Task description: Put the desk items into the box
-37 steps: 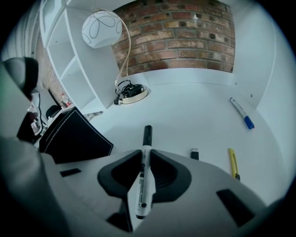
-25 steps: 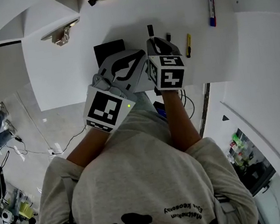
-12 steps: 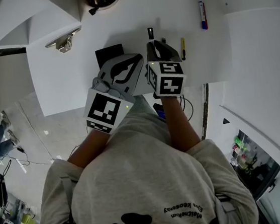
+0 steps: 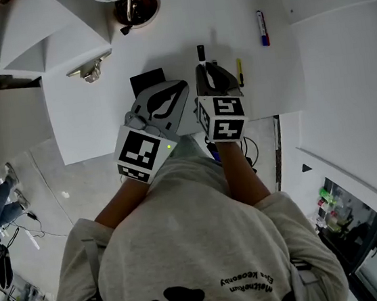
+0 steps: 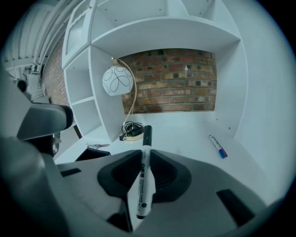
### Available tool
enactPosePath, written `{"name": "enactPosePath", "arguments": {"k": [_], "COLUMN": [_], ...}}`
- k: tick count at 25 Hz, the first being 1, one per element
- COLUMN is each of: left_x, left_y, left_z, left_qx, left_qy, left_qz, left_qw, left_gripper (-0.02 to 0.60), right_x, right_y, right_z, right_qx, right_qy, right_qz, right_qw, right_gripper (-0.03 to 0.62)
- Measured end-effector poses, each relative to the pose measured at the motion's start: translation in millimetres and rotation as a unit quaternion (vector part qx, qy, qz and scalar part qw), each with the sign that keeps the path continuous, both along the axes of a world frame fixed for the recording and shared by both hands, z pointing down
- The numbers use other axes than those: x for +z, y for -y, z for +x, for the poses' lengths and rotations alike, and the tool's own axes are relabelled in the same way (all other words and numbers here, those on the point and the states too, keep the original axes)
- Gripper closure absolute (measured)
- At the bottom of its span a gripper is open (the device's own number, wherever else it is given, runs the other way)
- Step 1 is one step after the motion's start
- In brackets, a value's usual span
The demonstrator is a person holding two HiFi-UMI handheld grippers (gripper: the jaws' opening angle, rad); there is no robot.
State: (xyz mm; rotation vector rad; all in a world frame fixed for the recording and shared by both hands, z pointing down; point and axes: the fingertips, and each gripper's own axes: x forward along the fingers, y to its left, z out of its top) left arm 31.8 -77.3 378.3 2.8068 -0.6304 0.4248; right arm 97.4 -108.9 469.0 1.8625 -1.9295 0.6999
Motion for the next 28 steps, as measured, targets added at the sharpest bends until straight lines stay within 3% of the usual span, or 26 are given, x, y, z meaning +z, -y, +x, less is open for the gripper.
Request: {"name": "enactPosePath", "arguments": {"k": [28], "left_x": [-41.4], "left_y": [-5.1], "left_z": [-21.7], "left_qx": [-0.029], "left_qy": [-0.027], "left_qz": [0.038], "left_qw": [0.9985], "left_gripper": [0.574], "right_x": [-82.3], "right_y": [-17.4], "right_z": [-11.3], "right_qx": [0.003], "right_qy": [-0.035], "right_qz": [0.16], "right_qw": [0.986], "right_gripper": [0.519]}}
